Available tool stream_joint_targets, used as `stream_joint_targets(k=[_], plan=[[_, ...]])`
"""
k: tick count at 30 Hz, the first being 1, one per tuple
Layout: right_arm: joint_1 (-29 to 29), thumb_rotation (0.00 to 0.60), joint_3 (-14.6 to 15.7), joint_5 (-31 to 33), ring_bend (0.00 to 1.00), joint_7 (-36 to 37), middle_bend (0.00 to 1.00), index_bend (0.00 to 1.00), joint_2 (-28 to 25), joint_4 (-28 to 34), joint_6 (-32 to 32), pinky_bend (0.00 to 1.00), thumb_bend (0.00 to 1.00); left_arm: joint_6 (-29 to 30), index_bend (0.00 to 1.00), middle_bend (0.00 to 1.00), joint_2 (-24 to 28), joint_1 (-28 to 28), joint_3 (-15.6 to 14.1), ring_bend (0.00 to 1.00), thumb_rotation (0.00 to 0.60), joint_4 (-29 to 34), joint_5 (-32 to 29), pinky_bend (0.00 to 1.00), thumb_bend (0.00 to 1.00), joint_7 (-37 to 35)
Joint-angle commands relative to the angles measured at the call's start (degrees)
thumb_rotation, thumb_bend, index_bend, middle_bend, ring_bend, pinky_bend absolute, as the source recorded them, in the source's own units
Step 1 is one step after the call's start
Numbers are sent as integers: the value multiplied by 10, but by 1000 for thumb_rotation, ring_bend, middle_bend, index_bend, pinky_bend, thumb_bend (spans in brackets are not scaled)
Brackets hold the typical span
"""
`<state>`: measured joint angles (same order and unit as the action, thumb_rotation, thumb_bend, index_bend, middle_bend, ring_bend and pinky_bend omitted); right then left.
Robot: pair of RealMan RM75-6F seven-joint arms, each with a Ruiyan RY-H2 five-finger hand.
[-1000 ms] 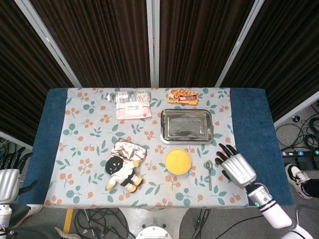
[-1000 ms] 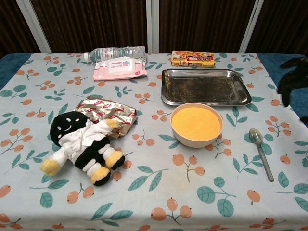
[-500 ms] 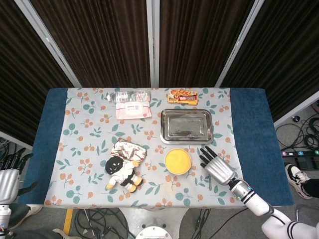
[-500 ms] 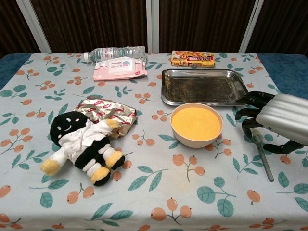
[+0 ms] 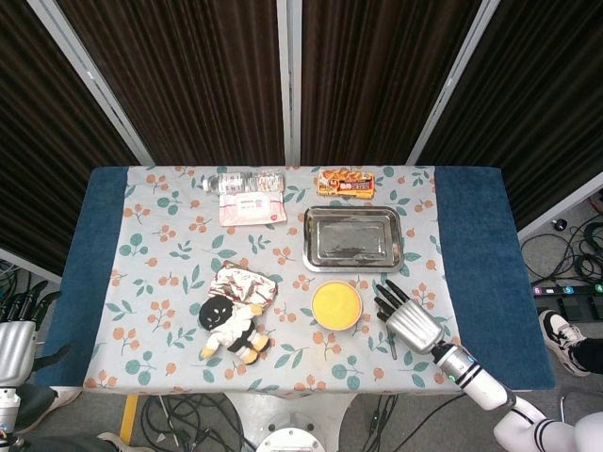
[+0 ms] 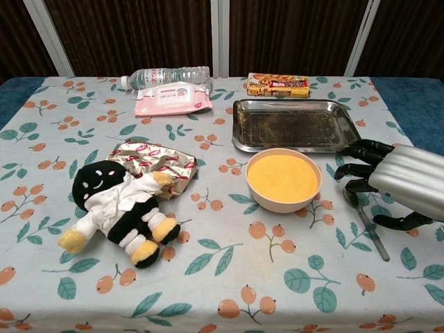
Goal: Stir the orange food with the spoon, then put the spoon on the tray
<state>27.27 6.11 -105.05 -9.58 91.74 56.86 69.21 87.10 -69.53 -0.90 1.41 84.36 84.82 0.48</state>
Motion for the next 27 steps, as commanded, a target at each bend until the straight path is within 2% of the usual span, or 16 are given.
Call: stream_joint_targets(k=[1,10,14,19,27], plan=[[3,600,2,0,0,3,203,456,1,-1,-1,20,237,-3,248,171,-1,-1,0,147,600,0,-1,143,0,0],[16,600,10,-1,0,-12,201,457,9,-4,-18,7,247,-3,248,171,2,3,-1,147,600,1,-5,142,0,-4],[17,600,14,-2,0,-14,202,454,9,-4,-16,7,296,-2,248,171,1,4,-3,147,600,0,-4,142,0,-7],[18,600,16,0,0,-15,213,511,9,-5,-14,7,349,0,248,171,1,4,-2,147,600,-1,-1,142,0,-7],[17,600,13,3,0,-13,224,534,-1,4,3,7,377,1,248,171,0,4,-2,147,600,-2,0,142,0,-7]])
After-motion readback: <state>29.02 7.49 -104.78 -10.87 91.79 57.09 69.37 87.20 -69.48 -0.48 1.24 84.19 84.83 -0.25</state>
